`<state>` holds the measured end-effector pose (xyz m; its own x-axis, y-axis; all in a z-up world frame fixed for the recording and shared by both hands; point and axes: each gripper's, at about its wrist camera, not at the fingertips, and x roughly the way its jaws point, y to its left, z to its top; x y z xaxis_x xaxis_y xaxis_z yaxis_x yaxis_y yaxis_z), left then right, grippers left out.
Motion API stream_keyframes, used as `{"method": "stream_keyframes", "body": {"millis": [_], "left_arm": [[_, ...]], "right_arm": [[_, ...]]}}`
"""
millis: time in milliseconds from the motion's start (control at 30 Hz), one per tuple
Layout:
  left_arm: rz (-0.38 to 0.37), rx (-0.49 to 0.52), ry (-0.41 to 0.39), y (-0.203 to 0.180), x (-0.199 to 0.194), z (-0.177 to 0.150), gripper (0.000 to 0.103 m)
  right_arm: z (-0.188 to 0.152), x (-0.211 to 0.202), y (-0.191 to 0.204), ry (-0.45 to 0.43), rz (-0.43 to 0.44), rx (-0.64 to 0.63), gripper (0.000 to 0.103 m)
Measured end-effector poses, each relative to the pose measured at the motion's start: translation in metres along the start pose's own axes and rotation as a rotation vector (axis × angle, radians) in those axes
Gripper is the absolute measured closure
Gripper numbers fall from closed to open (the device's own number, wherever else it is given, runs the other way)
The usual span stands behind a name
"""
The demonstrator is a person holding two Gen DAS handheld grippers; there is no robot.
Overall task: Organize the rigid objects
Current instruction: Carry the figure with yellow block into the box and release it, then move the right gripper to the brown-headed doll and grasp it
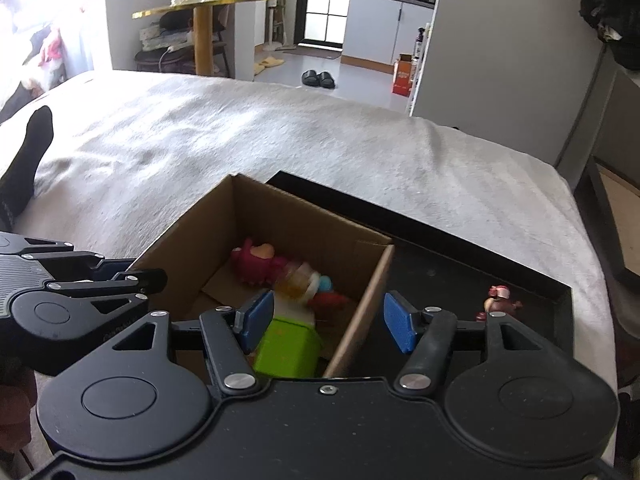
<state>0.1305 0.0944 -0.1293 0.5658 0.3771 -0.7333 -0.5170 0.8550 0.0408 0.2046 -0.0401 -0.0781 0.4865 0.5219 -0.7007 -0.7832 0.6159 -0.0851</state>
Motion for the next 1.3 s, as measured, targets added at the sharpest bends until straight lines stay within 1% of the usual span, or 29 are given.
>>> {"method": "stream_keyframes", "body": {"millis": [200,367,400,433,467,500,533,700,1067,1133,1300], "left_arm": [[0.020,0.030,-0.009,-0.007,-0.006,0.004,0.089],[0.030,0.049,0.028,-0.012,-0.006,0.007,0.083],[0.033,0.050,0.034,-0.013,-0.006,0.008,0.078],[0.037,0.051,0.035,-0.013,-0.006,0.008,0.069],[0.042,0.054,0.034,-0.014,-0.007,0.008,0.064],[0.047,0.058,0.031,-0.015,-0.008,0.009,0.055],[0.053,0.064,0.024,-0.016,-0.009,0.009,0.049],[0.059,0.082,0.014,-0.022,-0.012,0.013,0.036],[0.083,0.107,0.027,-0.032,-0.007,0.017,0.027],[0.092,0.109,0.029,-0.034,-0.006,0.018,0.024],[0.111,0.120,0.042,-0.037,0.001,0.020,0.023]], "right_arm": [[-0.007,-0.017,-0.020,-0.025,-0.020,0.034,0.042],[-0.013,-0.022,-0.035,-0.023,-0.036,0.060,0.041],[-0.015,-0.022,-0.037,-0.021,-0.038,0.066,0.040],[-0.017,-0.022,-0.039,-0.019,-0.040,0.071,0.040],[-0.019,-0.022,-0.042,-0.016,-0.041,0.078,0.040],[-0.021,-0.022,-0.044,-0.013,-0.041,0.083,0.040],[-0.023,-0.023,-0.046,-0.011,-0.042,0.088,0.040],[-0.030,-0.020,-0.057,-0.001,-0.046,0.116,0.040],[-0.044,-0.007,-0.083,0.020,-0.075,0.185,0.038],[-0.045,-0.003,-0.088,0.023,-0.084,0.198,0.036],[-0.050,0.005,-0.099,0.030,-0.098,0.225,0.031]]}}
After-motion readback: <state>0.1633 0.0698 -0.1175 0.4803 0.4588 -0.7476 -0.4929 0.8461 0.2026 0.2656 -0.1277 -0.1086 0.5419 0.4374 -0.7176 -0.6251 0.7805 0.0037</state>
